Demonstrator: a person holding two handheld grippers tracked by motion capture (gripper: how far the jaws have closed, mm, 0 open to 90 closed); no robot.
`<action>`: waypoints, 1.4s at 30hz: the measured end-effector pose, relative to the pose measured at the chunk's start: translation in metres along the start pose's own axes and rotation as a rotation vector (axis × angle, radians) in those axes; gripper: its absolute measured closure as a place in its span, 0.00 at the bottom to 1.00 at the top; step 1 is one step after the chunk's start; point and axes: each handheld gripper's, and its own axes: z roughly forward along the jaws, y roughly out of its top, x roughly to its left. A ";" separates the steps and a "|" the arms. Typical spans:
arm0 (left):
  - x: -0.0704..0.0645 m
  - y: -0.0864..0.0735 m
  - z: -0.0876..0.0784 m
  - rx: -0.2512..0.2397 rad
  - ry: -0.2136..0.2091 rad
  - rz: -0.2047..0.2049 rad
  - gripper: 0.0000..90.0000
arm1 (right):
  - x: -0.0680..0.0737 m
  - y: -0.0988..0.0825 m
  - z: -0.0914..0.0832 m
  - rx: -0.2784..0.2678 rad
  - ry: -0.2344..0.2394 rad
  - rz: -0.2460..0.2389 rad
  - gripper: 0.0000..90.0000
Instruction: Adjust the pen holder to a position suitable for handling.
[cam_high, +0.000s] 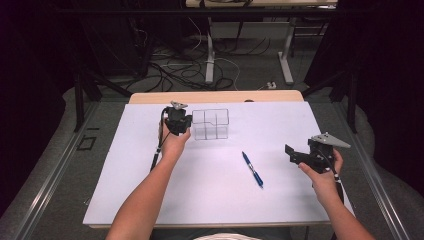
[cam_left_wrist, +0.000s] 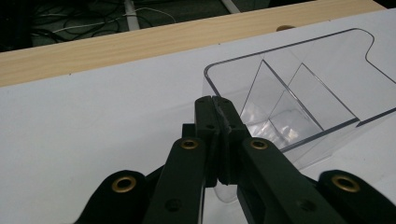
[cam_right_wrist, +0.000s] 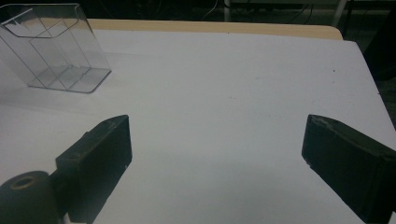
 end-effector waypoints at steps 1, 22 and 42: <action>-0.001 0.001 0.001 0.001 -0.003 0.007 1.00 | 0.000 0.000 0.000 0.005 0.003 0.001 0.09; -0.014 0.009 0.010 0.010 -0.034 0.020 0.98 | 0.000 0.000 -0.001 0.002 0.010 0.006 0.10; 0.002 0.007 -0.019 -0.032 -0.046 -0.043 0.79 | 0.001 0.001 -0.002 0.007 0.005 -0.005 0.11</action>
